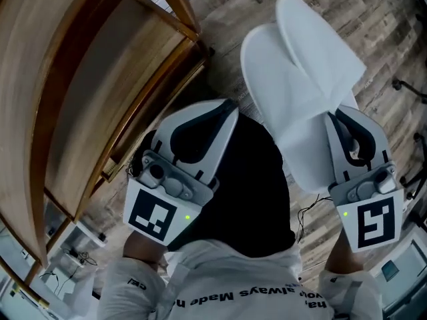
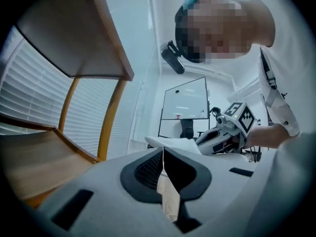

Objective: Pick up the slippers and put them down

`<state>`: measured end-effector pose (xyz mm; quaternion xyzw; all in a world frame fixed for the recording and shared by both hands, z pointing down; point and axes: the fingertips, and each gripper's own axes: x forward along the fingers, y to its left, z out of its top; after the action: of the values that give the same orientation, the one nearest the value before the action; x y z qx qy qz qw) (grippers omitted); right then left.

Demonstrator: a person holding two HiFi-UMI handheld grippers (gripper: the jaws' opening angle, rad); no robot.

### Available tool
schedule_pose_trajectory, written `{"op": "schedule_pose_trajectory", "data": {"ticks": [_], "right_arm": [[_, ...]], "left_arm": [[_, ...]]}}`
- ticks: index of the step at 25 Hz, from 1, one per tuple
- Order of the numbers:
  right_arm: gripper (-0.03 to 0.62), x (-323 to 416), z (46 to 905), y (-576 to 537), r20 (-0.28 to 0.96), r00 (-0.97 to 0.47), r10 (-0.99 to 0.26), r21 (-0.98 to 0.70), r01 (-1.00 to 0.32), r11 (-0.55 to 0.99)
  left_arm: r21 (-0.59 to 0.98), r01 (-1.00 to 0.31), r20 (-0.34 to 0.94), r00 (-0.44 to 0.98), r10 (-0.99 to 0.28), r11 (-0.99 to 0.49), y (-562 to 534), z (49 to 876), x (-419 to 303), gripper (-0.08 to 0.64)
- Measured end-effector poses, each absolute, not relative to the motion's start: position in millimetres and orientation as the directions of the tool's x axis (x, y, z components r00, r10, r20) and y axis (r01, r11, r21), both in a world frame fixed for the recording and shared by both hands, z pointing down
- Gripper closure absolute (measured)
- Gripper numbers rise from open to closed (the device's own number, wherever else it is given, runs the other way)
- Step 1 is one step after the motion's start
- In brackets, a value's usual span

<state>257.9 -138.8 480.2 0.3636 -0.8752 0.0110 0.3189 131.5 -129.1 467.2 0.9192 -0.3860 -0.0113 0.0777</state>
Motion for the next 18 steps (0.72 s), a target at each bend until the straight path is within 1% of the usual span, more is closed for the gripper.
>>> {"op": "schedule_pose_trajectory", "data": {"ticks": [2,7,9,12,13,16,18], "right_arm": [[0.569,264.2,488.4,-145.4,0.556,-0.528,-0.641,0.227,-0.646,0.729],[0.569,269.2,526.0,-163.8,0.529,-0.536,-0.658,0.260,-0.636,0.727],[0.569,272.3,548.2,-170.2,0.522,-0.540,-0.661,0.266,-0.633,0.727],[0.569,279.6,589.4,-176.9,0.524,-0.547,-0.653,0.240,-0.641,0.729],[0.569,282.6,604.3,-178.0,0.528,-0.548,-0.649,0.225,-0.646,0.729],[0.569,292.1,650.9,-180.0,0.546,-0.539,-0.641,0.212,-0.652,0.728],[0.569,296.8,682.6,-180.2,0.563,-0.527,-0.637,0.215,-0.650,0.729]], "left_arm": [[0.135,-0.693,0.046,0.718,-0.694,-0.708,-135.1,469.8,131.4,0.546],[0.032,-0.638,0.073,0.769,-0.635,-0.769,-152.2,493.9,138.8,0.546],[0.035,-0.623,0.095,0.781,-0.618,-0.782,-157.8,514.8,144.7,0.546],[0.110,-0.607,0.109,0.794,-0.598,-0.787,-167.2,547.1,147.7,0.546],[0.105,-0.605,0.114,0.796,-0.594,-0.790,-172.2,555.7,149.0,0.546],[0.026,-0.570,0.183,0.810,-0.557,-0.821,-177.7,589.0,161.2,0.546],[0.040,-0.534,0.197,0.833,-0.517,-0.845,-177.5,611.2,171.2,0.546]]}}
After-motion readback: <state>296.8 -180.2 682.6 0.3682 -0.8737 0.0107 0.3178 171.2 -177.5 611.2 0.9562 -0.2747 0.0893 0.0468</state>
